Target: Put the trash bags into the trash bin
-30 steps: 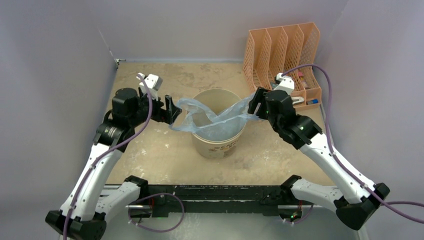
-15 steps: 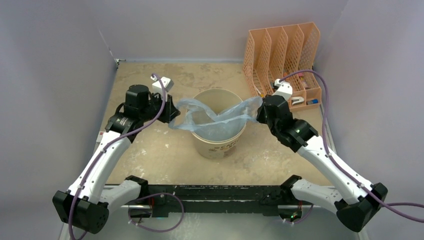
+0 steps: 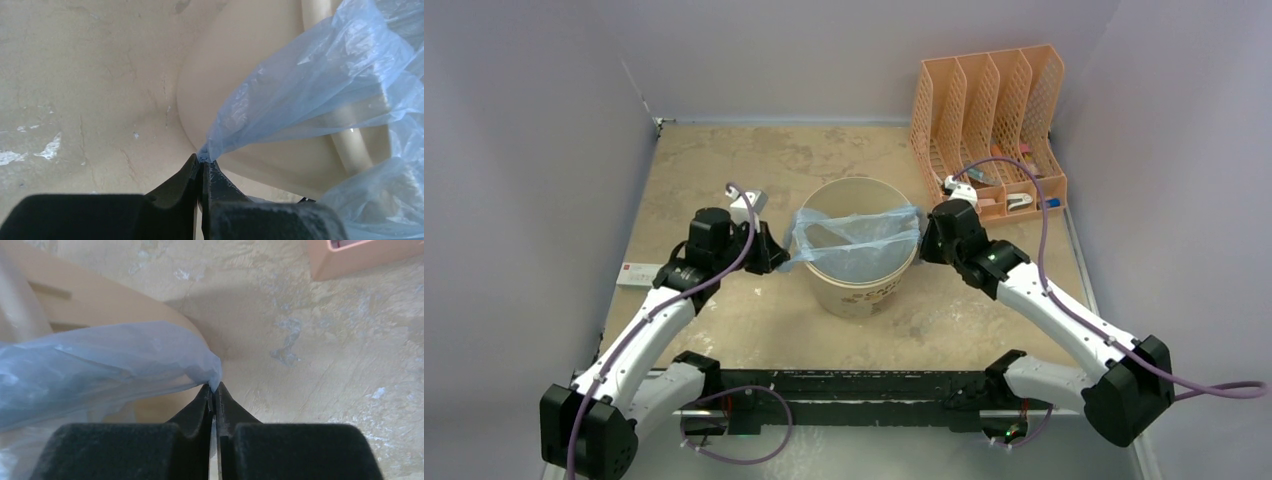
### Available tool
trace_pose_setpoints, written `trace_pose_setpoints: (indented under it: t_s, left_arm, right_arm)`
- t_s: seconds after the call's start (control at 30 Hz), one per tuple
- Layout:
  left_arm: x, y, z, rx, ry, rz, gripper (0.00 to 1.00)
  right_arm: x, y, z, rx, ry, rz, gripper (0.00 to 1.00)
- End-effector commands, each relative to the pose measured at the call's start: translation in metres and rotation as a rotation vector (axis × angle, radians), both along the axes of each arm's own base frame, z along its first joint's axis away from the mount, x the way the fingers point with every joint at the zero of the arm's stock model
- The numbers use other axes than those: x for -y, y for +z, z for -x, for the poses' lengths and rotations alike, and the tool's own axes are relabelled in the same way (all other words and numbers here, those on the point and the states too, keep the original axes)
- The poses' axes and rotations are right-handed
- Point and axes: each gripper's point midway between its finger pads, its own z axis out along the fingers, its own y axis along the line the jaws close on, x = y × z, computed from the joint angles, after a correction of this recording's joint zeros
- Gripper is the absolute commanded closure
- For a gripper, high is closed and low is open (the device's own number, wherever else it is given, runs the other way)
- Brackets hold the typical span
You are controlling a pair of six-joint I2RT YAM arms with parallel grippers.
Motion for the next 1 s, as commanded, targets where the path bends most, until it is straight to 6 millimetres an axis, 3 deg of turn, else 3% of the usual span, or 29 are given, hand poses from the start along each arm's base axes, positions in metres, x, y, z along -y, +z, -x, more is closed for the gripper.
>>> trace_pose_setpoints:
  t_s: [0.0, 0.07, 0.27, 0.4, 0.67, 0.83, 0.9, 0.97]
  left_arm:
    - [0.007, 0.017, -0.006, 0.078, 0.029, 0.109, 1.0]
    - [0.007, 0.019, -0.005, 0.09, 0.027, 0.109, 1.0]
    - [0.004, 0.045, -0.008, 0.165, 0.022, 0.1, 0.96]
    - [0.003, 0.056, -0.007, 0.187, 0.025, 0.105, 0.96]
    - [0.003, 0.067, -0.007, 0.209, 0.023, 0.105, 0.96]
    - [0.002, 0.072, -0.005, 0.218, 0.021, 0.106, 0.96]
    - [0.002, 0.074, -0.004, 0.224, 0.023, 0.108, 0.96]
    - [0.001, 0.075, -0.003, 0.225, 0.024, 0.106, 0.96]
  right_arm:
    - [-0.007, -0.004, 0.005, -0.013, 0.037, -0.033, 0.92]
    - [0.001, -0.001, 0.004, -0.008, 0.009, -0.005, 0.87]
    - [0.022, 0.056, -0.005, 0.108, -0.086, 0.019, 0.56]
    - [0.029, 0.091, -0.002, 0.189, -0.087, 0.006, 0.42]
    - [0.031, 0.164, 0.009, 0.383, -0.042, -0.101, 0.32]
    - [0.008, 0.207, 0.02, 0.606, 0.18, -0.138, 0.25]
    - [-0.009, 0.208, 0.024, 0.659, 0.298, -0.152, 0.12]
    - [-0.026, 0.211, 0.027, 0.709, 0.418, -0.143, 0.1]
